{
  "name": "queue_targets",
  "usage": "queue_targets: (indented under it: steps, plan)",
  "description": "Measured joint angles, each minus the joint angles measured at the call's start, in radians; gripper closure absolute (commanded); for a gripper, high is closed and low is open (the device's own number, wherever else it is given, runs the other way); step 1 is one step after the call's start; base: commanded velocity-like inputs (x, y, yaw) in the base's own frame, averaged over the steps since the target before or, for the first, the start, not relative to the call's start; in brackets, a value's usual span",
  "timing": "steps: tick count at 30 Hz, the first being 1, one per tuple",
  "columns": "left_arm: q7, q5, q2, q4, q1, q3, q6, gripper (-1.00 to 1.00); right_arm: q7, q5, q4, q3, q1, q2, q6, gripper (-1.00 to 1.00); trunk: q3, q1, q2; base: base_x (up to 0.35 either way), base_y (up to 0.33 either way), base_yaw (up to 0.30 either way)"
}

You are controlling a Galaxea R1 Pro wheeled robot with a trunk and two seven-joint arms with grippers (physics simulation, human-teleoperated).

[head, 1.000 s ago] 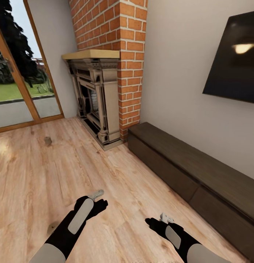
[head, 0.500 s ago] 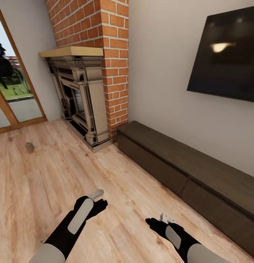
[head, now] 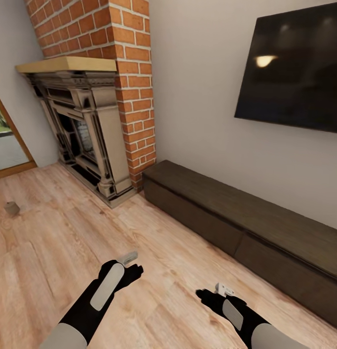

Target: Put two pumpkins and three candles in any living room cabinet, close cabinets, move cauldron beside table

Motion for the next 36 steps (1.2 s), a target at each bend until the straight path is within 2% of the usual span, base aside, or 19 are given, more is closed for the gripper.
queue_targets:
  steps: [11, 17, 26, 36]
  plan:
    - [0.0, 0.0, 0.002, 0.001, 0.0, -0.001, 0.001, -1.0, 0.025, 0.0, 0.009, -0.001, 0.0, -0.002, -0.002, -1.0, -0.008, 0.0, 0.0, 0.005, 0.007, -0.253]
    - [-0.001, 0.001, 0.004, 0.001, 0.0, -0.002, 0.001, -1.0, 0.027, -0.05, 0.03, -0.003, 0.0, -0.002, -0.005, -1.0, -0.012, 0.0, 0.0, 0.0, 0.0, -0.254]
    - [-0.002, 0.001, 0.006, 0.001, 0.0, -0.001, 0.001, -1.0, 0.027, -0.058, 0.035, -0.002, 0.0, -0.002, -0.043, -1.0, -0.019, 0.0, 0.0, 0.0, 0.0, -0.254]
    - [-0.002, 0.0, 0.006, 0.0, 0.0, -0.002, 0.001, -1.0, 0.026, -0.059, 0.037, -0.002, 0.0, -0.002, -0.046, -1.0, -0.026, 0.0, 0.0, 0.0, 0.0, -0.254]
